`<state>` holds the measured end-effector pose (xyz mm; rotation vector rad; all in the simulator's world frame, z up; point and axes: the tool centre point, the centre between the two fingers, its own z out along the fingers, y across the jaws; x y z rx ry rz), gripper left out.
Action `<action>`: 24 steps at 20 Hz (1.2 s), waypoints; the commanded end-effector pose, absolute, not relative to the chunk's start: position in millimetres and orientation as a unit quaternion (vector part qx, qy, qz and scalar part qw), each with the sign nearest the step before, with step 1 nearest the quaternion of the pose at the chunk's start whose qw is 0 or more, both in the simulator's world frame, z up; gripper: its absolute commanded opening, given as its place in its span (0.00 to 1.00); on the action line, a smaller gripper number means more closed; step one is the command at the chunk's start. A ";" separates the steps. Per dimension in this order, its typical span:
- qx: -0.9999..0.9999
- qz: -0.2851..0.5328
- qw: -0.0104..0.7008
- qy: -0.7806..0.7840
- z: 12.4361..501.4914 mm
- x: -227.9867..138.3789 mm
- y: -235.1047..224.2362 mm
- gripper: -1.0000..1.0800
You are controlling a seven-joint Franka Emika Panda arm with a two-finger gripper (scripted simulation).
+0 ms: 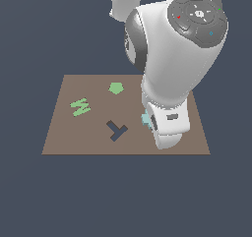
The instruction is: Insert a designated object into the corresponding slot on a board.
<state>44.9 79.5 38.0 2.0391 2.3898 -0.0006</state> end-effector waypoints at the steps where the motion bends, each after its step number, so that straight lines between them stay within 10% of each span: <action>1: 0.605 0.000 0.000 0.797 38.8 24.0 99.9 0.00; 24: 0.378 -0.001 0.000 0.926 40.6 -98.7 154.3 0.00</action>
